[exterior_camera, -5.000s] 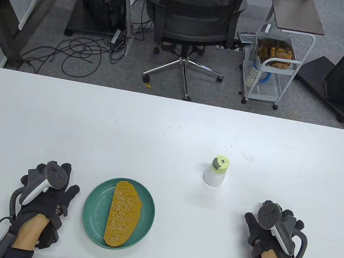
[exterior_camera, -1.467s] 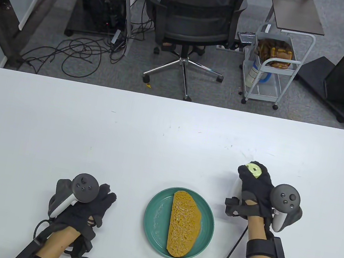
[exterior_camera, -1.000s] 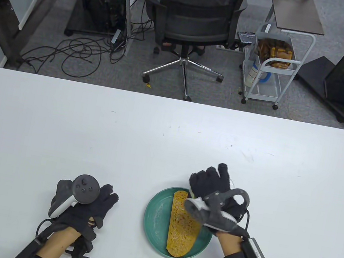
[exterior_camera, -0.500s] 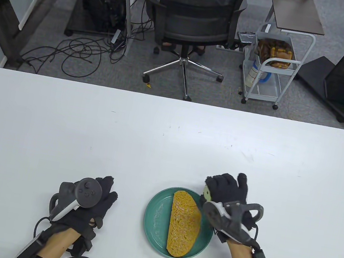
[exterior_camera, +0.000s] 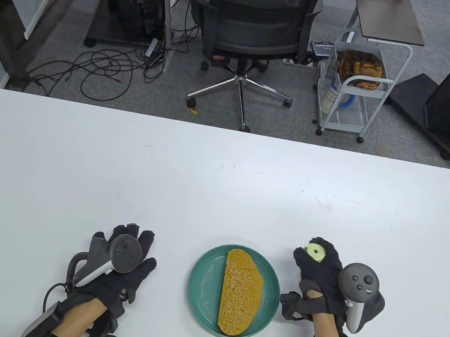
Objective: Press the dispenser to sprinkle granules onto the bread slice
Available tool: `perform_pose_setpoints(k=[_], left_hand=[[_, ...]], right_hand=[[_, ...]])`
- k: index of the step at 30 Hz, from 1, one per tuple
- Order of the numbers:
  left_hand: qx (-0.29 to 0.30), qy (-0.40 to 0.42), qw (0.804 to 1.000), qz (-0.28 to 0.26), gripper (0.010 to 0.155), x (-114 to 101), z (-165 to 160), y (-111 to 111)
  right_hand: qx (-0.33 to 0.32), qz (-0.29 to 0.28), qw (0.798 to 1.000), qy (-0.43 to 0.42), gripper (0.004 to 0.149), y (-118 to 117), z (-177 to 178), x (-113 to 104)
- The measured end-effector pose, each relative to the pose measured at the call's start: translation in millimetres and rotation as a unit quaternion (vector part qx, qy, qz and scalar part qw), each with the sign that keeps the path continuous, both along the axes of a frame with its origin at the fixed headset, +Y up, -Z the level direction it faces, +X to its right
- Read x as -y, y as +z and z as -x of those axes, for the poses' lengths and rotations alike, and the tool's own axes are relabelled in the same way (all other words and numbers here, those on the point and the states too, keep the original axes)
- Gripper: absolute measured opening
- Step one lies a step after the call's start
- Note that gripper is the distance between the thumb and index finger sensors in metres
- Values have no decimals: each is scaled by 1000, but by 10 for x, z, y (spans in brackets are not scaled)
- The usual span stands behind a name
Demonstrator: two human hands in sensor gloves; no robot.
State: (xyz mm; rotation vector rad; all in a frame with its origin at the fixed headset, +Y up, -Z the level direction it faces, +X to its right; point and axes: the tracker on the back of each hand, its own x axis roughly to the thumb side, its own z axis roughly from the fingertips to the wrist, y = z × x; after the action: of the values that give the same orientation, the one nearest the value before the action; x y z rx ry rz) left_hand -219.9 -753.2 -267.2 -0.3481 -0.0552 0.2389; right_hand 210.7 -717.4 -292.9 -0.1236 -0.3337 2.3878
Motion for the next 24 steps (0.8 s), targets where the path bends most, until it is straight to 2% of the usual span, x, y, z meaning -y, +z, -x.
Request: perform_pose_setpoints(k=[1,2,3,5,6,7,8,9,11,12,13,14,16,17,18,19,20,21,23,24], left_hand=[[0,0,1000,0,73,0,0,-1],[0,0,1000,2,73,3,0,-2],[0,1,1000,4,73,3,-1,-2],[1,1,1000,7,74,4,0,2],[1,2,1000,7,74,4,0,4],[1,2,1000,6,74,5,0,2],[1,3,1000,6,74,4,-1,2],[2,3,1000,7,74,9,-2,0],[5,1,1000,10,74,15,-10,4],[6,1,1000,11,74,15,-13,5],[6,0,1000,11,75,12,-15,5],[6,0,1000,10,75,9,-17,6],[6,3,1000,8,75,5,-15,6],[6,3,1000,7,76,3,-14,6],[6,3,1000,6,76,1,-13,6],[6,3,1000,6,78,3,-12,5],[6,7,1000,5,82,6,-10,5],[6,10,1000,2,84,4,-13,3],[5,9,1000,4,86,5,-18,1],[6,8,1000,3,86,6,-22,0]], right_hand=[[-24,-16,997,68,54,25,127,-73],[-58,-38,985,158,54,70,308,-161],[-83,-52,973,208,54,115,436,-211],[-145,-100,935,307,54,268,771,-250],[-165,-128,894,397,54,357,944,-231],[-178,-163,830,502,54,447,1109,-169],[-179,-198,763,589,54,516,1221,-93],[-180,-244,670,677,54,586,1326,9],[-175,-317,548,754,54,676,1427,146],[-192,-311,541,758,54,684,1450,173],[-211,-296,563,742,54,678,1453,178],[-214,-279,595,722,54,658,1441,154],[-190,-265,656,681,54,608,1359,70],[-167,-255,696,650,54,561,1280,-3],[-143,-226,759,594,54,499,1150,-75],[-127,-200,810,537,54,450,1029,-118],[-111,-156,877,440,54,372,828,-156],[-96,-125,921,355,54,325,651,-157],[-62,-56,986,146,54,231,245,-74],[-46,-33,996,71,54,214,113,-18]])
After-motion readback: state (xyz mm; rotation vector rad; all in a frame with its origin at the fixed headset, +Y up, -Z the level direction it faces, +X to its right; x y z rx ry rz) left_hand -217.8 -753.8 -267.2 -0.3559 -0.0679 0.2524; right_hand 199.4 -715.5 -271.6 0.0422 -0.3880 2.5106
